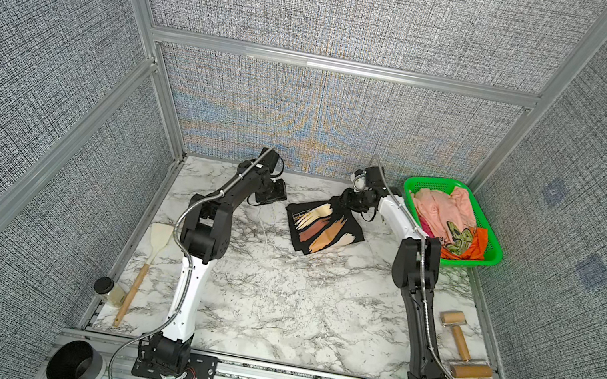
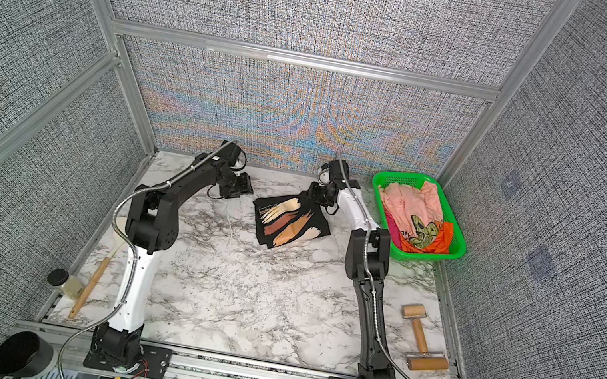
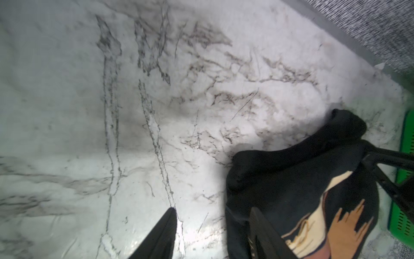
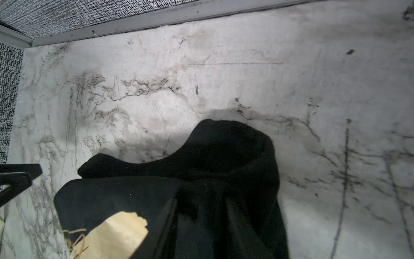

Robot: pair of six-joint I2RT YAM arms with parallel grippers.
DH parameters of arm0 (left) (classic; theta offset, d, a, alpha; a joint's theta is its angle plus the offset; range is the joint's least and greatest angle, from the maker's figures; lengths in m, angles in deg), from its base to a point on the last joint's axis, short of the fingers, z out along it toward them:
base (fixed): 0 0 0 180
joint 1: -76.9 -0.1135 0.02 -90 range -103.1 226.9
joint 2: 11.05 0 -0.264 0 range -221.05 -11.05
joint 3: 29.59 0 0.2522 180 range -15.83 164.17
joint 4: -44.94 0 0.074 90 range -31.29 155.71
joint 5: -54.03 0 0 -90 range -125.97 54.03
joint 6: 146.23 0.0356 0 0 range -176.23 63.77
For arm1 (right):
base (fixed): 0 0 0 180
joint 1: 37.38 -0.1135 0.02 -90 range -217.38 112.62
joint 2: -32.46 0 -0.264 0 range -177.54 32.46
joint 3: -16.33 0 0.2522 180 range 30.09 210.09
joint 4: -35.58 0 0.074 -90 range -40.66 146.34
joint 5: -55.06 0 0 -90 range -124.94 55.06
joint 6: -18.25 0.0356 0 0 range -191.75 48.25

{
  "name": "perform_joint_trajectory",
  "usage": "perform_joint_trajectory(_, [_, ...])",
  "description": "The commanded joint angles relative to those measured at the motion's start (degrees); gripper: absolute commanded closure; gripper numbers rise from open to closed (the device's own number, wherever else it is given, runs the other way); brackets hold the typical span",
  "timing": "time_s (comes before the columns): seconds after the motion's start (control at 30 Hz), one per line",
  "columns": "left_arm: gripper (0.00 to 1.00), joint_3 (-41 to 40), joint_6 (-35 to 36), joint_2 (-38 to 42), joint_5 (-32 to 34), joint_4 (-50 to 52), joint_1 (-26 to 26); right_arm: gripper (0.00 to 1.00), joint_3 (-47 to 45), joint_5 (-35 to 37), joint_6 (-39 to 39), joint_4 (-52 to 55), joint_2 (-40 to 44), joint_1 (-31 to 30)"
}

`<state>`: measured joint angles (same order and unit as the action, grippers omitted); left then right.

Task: Fold and stack t-shirts
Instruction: Move the T-shirt to the top-center of the table, then move the T-shirt to the top-left of the table.

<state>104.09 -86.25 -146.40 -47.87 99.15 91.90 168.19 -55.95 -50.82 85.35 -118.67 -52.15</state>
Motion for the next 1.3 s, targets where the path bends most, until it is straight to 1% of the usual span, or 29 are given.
perform_joint_trajectory(0.0, [0.39, -3.00, -1.57, 6.55, 0.60, -5.55, 1.49, 0.48, -3.39, 0.48, 0.58, -3.04, 4.24, 0.08])
perform_joint_trajectory(0.03, [0.39, -4.78, -2.21, 8.28, -1.61, -8.35, 1.88, 0.46, -4.76, 0.70, 0.75, -4.17, 5.61, 0.21])
perform_joint_trajectory(0.13, [0.38, -10.88, -6.61, 11.45, -13.45, -17.38, 3.84, 0.43, -7.93, 1.52, 1.82, -5.32, 9.17, 0.91])
perform_joint_trajectory(0.2, [0.38, -13.11, -9.29, 10.68, -20.94, -22.26, 6.51, 0.40, -10.51, 3.00, 1.69, -5.05, 11.66, 1.52])
perform_joint_trajectory(0.23, [0.38, -13.05, -9.88, 9.72, -22.54, -22.83, 7.76, 0.39, -11.65, 3.91, 1.29, -4.84, 12.81, 1.74])
perform_joint_trajectory(0.33, [0.39, -13.36, -13.32, 5.63, -25.60, -26.25, 10.99, 0.37, -16.75, 7.41, -1.10, -4.63, 16.81, 2.36])
perform_joint_trajectory(0.43, [0.41, -15.81, -20.87, 2.18, -29.73, -38.22, 11.97, 0.35, -23.46, 10.54, -3.50, -4.99, 21.22, 2.62])
perform_joint_trajectory(0.53, [0.42, -14.03, -27.35, -1.68, -32.48, -47.59, 12.57, 0.35, -32.86, 11.94, -4.64, -8.22, 26.53, 2.72])
perform_joint_trajectory(0.57, [0.43, -12.63, -28.40, -3.13, -32.87, -48.80, 12.75, 0.35, -36.06, 12.18, -4.82, -9.23, 28.16, 2.72])
perform_joint_trajectory(0.63, [0.44, -10.21, -29.04, -5.72, -32.49, -46.57, 12.97, 0.35, -40.54, 12.72, -4.93, -9.89, 30.47, 2.94])
perform_joint_trajectory(0.67, [0.45, -10.44, -30.36, -6.76, -32.43, -46.06, 12.94, 0.35, -42.50, 12.76, -4.88, -9.91, 31.40, 3.12])
perform_joint_trajectory(0.73, [0.48, -12.63, -33.06, -7.94, -33.49, -49.06, 12.87, 0.35, -45.54, 12.80, -4.84, -10.14, 33.04, 3.49])
perform_joint_trajectory(0.77, [0.49, -13.40, -33.08, -8.31, -32.81, -47.64, 12.78, 0.35, -46.88, 12.91, -4.93, -10.39, 33.80, 3.64])
perform_joint_trajectory(0.83, [0.49, -13.15, -30.84, -8.87, -30.12, -41.40, 12.41, 0.35, -48.75, 13.27, -5.17, -10.48, 34.94, 4.08])
perform_joint_trajectory(0.9, [0.57, -11.07, -26.93, -10.08, -26.80, -31.95, 11.37, 0.35, -49.80, 13.60, -5.46, -10.22, 35.46, 4.63])
perform_joint_trajectory(0.93, [0.60, -10.40, -25.32, -10.46, -25.79, -28.88, 10.76, 0.35, -50.01, 13.63, -5.61, -9.83, 35.45, 4.89])
perform_joint_trajectory(0.97, [0.62, -10.72, -23.79, -10.38, -24.79, -26.76, 9.82, 0.35, -50.00, 13.55, -5.85, -9.37, 35.45, 5.13])
perform_joint_trajectory(1.07, [0.63, -14.30, -18.75, -8.26, -21.40, -23.28, 6.26, 0.35, -50.05, 13.32, -6.83, -8.36, 35.51, 5.45])
perform_joint_trajectory(1.13, [0.63, -15.61, -13.67, -6.99, -20.23, -20.29, 3.53, 0.35, -50.06, 13.45, -7.36, -7.65, 35.62, 5.55])
perform_joint_trajectory(1.23, [0.63, -13.37, -2.01, -7.54, -21.15, -10.86, -0.99, 0.35, -50.18, 13.43, -7.74, -6.71, 35.81, 5.62])
perform_joint_trajectory(1.27, [0.63, -12.19, 2.89, -8.03, -21.64, -6.99, -2.59, 0.35, -50.18, 13.53, -7.95, -6.42, 35.89, 5.62])
